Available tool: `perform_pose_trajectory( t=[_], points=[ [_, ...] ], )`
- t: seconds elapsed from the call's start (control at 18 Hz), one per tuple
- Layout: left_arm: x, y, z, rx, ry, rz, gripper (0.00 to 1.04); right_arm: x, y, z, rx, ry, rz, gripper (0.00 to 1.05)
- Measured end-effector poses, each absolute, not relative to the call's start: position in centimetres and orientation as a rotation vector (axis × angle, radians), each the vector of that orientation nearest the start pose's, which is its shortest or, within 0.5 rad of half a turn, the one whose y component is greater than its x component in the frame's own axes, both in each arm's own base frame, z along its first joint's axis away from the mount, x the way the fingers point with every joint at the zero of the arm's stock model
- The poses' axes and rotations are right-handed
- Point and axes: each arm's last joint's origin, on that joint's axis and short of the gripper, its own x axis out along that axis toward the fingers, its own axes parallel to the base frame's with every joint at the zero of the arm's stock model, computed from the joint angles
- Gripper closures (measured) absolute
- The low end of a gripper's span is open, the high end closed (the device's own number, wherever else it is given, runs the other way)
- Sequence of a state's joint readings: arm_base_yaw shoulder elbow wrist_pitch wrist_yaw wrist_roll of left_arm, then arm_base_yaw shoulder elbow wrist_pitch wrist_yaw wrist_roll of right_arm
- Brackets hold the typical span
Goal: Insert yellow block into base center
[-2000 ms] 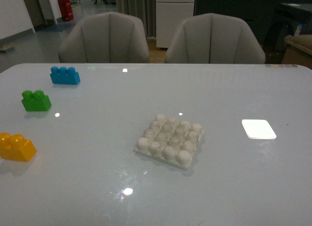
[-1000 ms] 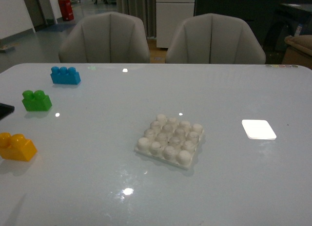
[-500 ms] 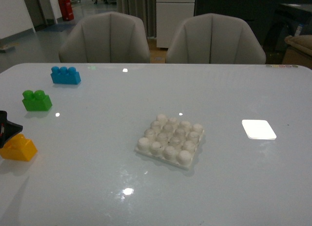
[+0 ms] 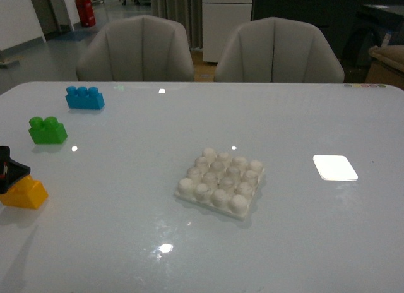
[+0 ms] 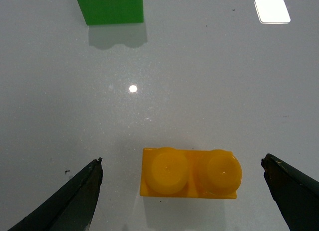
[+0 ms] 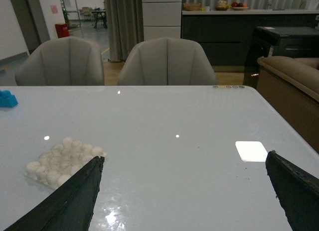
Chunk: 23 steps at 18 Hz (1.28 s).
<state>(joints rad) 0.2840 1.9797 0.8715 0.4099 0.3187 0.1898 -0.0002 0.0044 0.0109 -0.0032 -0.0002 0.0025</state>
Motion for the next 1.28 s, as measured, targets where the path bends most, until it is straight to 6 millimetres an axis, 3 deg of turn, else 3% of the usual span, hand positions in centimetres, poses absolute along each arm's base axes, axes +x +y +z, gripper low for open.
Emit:
perform_pose_trajectory(
  t=[1.06,1.28],
  points=[
    [34.8,8.2,6.4,0.013,0.665,-0.122,0.07,9.7,0.0,16.7,0.002,-0.003,0.000,0.06],
    [35.1,7.7,6.3,0.023,0.656,-0.119,0.41,9.7,0.0,16.7,0.002,-0.003,0.000,0.06]
  ],
)
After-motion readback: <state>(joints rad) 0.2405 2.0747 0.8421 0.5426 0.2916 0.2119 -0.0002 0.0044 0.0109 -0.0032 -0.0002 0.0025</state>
